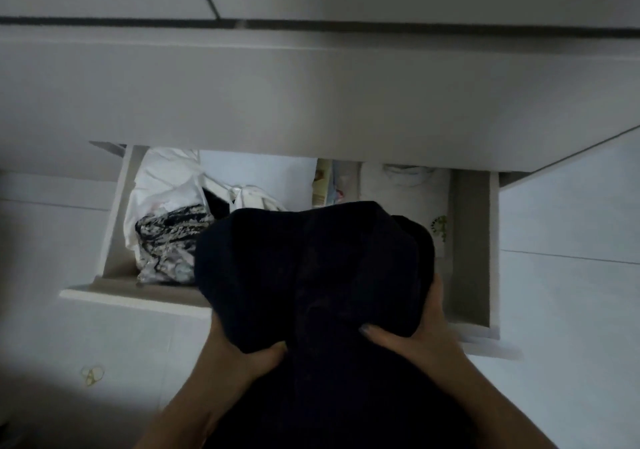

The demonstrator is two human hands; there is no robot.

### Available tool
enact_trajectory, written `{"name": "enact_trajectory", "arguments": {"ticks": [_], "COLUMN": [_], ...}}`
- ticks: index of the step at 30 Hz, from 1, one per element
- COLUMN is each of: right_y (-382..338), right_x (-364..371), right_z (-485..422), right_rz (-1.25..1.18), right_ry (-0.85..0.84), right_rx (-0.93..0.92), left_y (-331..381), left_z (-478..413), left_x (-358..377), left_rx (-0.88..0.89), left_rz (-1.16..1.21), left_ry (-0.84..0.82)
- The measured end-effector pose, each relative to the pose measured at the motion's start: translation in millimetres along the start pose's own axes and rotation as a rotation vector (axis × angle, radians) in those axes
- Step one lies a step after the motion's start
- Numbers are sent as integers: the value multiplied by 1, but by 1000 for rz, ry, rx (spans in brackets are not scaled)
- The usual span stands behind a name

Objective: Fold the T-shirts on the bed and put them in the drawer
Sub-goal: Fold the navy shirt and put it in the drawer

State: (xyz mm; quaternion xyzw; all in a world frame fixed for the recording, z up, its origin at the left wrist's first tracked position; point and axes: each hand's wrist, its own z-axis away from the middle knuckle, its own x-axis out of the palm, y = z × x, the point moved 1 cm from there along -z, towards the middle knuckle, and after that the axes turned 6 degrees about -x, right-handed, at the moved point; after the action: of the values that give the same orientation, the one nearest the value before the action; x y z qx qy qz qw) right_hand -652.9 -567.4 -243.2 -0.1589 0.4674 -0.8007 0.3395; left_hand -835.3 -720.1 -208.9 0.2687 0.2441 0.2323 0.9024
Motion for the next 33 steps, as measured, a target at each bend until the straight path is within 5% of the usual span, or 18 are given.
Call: {"name": "enact_trajectory", "arguments": {"ticks": [9, 19, 22, 28, 33], "right_y": [94, 154, 167, 203, 189], "right_x": [-99, -140, -151, -153, -157], "right_z": [-94, -227, -256, -285, -284], "right_rz": [13, 99, 118, 66, -244], "right_ry": [372, 446, 479, 448, 320], "right_rx": [14, -273, -307, 10, 166], "left_y": [2, 9, 0, -15, 10], "left_z": [-161, -292, -321, -349, -366], "left_x": [150, 213, 235, 260, 232], "left_rx": [161, 283, 220, -170, -231], "left_rz": [9, -63, -34, 7, 452], "left_ry": [-320, -278, -346, -509, -677]}}
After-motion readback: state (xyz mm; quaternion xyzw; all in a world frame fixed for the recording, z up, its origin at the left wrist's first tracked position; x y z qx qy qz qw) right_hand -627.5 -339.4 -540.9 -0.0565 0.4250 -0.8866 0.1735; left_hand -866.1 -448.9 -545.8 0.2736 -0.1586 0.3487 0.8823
